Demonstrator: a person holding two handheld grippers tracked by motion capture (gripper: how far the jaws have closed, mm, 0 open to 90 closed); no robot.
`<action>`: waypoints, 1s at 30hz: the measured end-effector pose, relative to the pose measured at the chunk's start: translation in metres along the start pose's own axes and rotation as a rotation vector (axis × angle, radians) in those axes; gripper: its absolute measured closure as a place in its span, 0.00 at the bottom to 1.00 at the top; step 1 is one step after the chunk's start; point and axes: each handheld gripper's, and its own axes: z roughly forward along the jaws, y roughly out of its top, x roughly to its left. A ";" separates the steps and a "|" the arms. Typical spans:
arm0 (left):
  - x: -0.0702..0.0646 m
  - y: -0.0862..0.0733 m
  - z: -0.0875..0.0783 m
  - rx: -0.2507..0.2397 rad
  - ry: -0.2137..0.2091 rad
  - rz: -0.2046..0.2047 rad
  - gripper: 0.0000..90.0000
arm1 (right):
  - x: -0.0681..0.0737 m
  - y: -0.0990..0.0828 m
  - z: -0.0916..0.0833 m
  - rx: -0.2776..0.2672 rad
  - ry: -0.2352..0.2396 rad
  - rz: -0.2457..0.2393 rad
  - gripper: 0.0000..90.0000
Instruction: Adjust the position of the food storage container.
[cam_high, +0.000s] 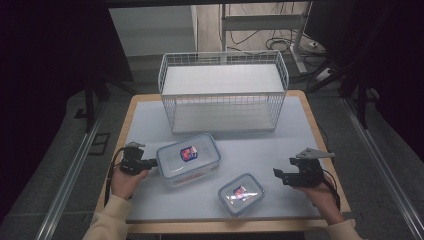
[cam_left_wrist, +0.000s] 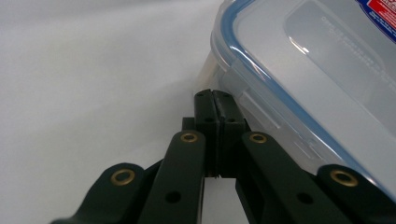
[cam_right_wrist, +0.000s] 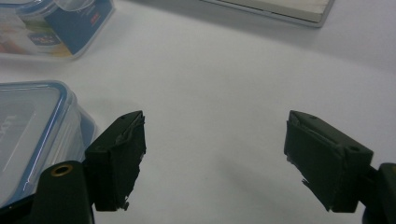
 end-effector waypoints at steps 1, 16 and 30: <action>-0.001 0.003 0.003 -0.003 -0.004 -0.004 1.00 | 0.000 0.000 0.000 0.001 0.000 0.000 0.23; -0.032 0.042 0.044 0.010 -0.056 0.035 1.00 | 0.001 -0.002 0.002 0.012 0.003 0.003 0.23; -0.058 0.056 0.067 0.024 -0.084 0.084 1.00 | 0.001 -0.003 0.004 0.019 -0.002 -0.004 0.23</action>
